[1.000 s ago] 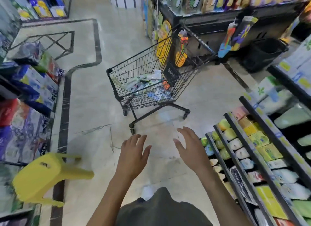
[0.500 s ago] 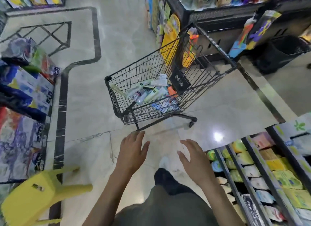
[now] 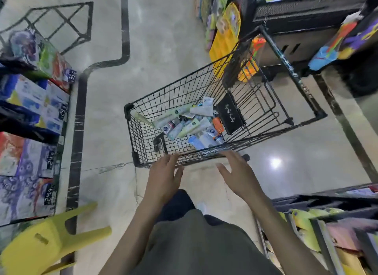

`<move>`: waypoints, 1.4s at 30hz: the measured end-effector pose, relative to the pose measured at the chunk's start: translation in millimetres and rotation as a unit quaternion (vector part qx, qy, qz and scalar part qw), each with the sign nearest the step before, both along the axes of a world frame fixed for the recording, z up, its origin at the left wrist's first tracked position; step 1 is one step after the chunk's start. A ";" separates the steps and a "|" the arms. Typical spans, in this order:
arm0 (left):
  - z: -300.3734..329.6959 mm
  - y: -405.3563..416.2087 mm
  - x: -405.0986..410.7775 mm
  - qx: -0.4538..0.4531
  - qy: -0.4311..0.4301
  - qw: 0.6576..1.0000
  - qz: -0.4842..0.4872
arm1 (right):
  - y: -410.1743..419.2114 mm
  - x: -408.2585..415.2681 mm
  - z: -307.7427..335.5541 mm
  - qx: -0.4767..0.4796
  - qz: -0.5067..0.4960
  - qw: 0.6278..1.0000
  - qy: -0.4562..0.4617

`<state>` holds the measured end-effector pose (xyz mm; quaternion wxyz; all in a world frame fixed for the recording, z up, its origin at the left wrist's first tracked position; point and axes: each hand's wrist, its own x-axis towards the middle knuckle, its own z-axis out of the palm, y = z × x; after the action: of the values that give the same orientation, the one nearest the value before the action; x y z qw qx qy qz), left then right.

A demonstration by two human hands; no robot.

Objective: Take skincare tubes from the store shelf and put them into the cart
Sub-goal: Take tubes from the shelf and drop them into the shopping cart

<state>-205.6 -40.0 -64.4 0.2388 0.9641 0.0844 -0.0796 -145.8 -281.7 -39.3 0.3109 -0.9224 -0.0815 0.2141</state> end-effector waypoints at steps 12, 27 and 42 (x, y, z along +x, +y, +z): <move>-85.4 48.3 151.6 -0.037 0.152 0.988 0.013 | 74.8 196.7 -91.9 -0.004 -0.046 0.990 0.135; -315.9 50.8 340.2 -0.075 0.287 0.955 0.010 | 117.4 313.1 -355.8 0.150 -0.457 0.777 0.405; -403.5 43.1 342.8 -0.102 0.252 0.960 0.068 | 117.2 331.9 -450.1 0.190 -0.555 0.702 0.404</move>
<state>137.3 3.0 -467.9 0.3112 0.8753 0.1990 -0.3121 186.1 -164.5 -489.4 0.5449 -0.5472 0.5398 0.3350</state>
